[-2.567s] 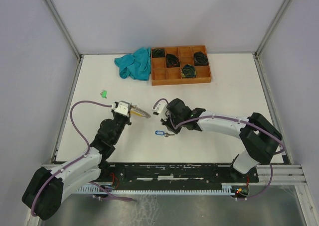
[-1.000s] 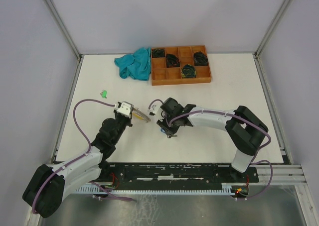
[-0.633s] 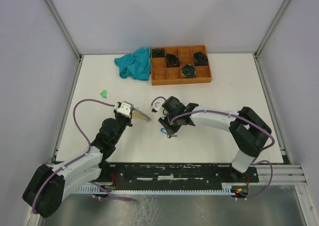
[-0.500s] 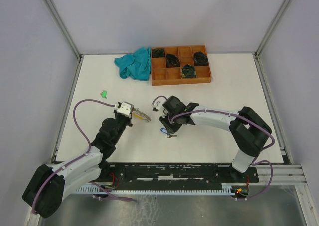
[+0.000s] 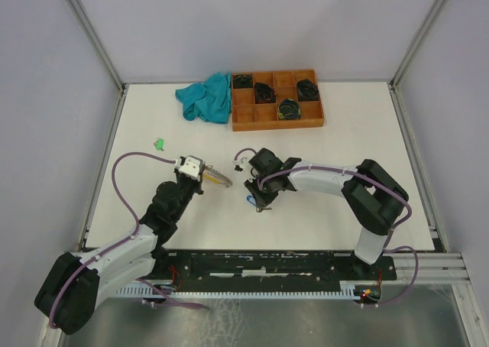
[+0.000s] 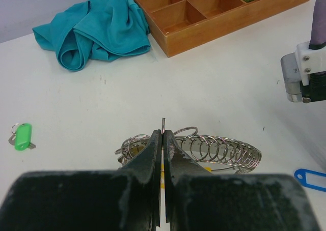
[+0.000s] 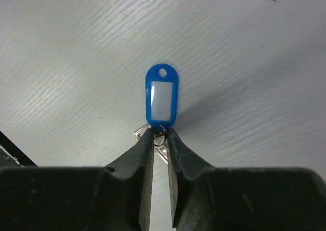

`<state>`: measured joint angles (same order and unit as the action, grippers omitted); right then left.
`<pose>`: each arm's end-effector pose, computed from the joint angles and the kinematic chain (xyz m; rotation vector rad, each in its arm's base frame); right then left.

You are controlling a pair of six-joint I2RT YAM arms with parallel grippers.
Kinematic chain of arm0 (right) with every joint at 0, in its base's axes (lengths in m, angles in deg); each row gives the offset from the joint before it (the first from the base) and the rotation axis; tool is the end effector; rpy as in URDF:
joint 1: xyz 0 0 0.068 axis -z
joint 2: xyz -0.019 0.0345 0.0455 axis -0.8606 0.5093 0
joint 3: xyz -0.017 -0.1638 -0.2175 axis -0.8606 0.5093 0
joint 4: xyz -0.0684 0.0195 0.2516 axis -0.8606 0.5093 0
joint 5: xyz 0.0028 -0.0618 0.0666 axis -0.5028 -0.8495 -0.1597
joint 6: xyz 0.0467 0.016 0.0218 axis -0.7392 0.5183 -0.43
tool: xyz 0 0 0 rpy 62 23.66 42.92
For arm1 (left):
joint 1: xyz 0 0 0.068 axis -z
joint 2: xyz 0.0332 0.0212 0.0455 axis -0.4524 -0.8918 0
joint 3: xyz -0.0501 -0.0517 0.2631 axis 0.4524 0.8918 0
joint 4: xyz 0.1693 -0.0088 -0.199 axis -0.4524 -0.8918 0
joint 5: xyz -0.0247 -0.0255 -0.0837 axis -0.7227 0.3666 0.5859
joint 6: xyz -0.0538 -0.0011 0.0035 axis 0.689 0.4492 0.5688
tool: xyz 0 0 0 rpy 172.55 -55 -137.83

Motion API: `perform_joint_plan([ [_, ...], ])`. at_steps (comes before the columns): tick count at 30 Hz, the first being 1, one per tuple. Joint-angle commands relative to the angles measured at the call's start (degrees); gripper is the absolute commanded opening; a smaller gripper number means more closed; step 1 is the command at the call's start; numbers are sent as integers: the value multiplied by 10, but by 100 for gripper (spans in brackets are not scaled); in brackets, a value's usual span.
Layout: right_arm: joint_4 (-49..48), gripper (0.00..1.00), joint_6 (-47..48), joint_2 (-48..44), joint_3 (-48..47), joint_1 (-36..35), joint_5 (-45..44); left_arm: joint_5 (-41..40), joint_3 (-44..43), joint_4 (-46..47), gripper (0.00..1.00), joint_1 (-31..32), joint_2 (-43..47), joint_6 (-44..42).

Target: Put the keys on the keyring

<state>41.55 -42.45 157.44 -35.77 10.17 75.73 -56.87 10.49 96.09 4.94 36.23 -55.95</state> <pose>0.2206 0.2666 0.1571 -1.0873 2.5604 0.5459 0.1583 -0.0900 0.1935 0.3885 1.5963 -0.1784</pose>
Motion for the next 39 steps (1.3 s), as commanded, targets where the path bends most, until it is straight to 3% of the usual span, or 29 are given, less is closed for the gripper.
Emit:
perform_joint_plan([
  [1,-21,20,-8,-5,-4,3,12,4,-27,42,3,-3,4,20],
  [7,-12,2,-4,-30,-8,7,11,5,-27,41,3,-3,6,20],
  [14,-41,1,37,-124,25,12,-47,9,-27,41,3,-4,11,21],
  [25,-354,1,70,-238,213,25,-57,56,-27,43,3,-4,17,22],
  [39,-682,1,18,-120,360,25,-91,121,-26,63,3,-4,3,20],
])
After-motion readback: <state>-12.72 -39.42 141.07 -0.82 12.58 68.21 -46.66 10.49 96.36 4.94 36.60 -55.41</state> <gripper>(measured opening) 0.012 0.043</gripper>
